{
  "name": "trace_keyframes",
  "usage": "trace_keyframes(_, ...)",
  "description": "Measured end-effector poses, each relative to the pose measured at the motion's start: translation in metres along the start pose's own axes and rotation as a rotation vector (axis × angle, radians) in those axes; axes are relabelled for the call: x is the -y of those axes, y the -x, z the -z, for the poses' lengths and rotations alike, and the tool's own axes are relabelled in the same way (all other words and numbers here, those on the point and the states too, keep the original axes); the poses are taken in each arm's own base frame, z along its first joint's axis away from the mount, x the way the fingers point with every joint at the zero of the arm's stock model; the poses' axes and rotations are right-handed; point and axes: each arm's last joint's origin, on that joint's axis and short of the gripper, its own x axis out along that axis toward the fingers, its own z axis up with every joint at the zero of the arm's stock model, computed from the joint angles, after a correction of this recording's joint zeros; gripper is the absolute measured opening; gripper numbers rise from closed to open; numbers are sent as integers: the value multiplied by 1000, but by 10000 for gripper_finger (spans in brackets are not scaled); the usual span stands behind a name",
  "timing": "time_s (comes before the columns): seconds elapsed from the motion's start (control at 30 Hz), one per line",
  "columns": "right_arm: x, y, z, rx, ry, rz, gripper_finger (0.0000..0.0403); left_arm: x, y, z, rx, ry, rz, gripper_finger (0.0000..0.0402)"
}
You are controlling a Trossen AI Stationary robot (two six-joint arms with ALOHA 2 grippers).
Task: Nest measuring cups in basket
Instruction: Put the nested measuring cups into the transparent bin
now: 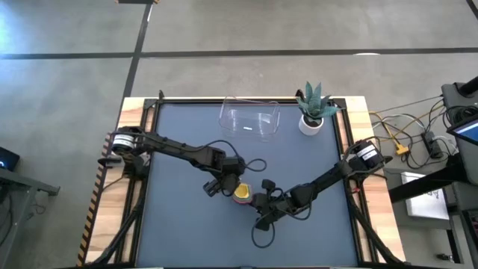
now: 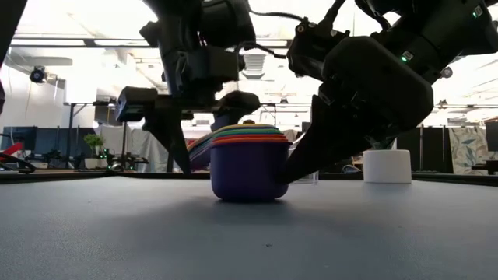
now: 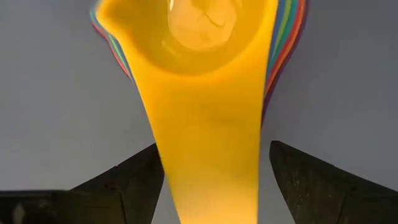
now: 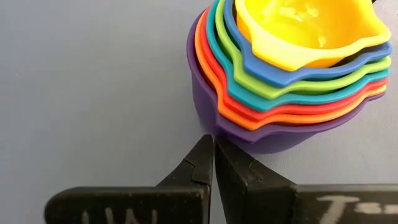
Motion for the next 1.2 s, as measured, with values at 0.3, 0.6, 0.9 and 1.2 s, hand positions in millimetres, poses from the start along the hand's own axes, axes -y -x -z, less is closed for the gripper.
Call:
trace_keyframes(0.3, 0, 0, 0, 2, 4, 0, 8, -2, -1, 0, 15, 30, -26, 220)
trace_keyframes(0.6, 0, 2, -2, 10, 7, 1, 8, -3, -1, 1, 4, 41, -34, 127)
trace_keyframes(0.9, 2, 30, -16, 36, 30, 40, 8, -9, 8, 6, -57, 77, -122, 127)
trace_keyframes(1.2, -2, 82, -27, 129, 67, 143, 8, -34, 50, 33, -27, 180, -229, 126)
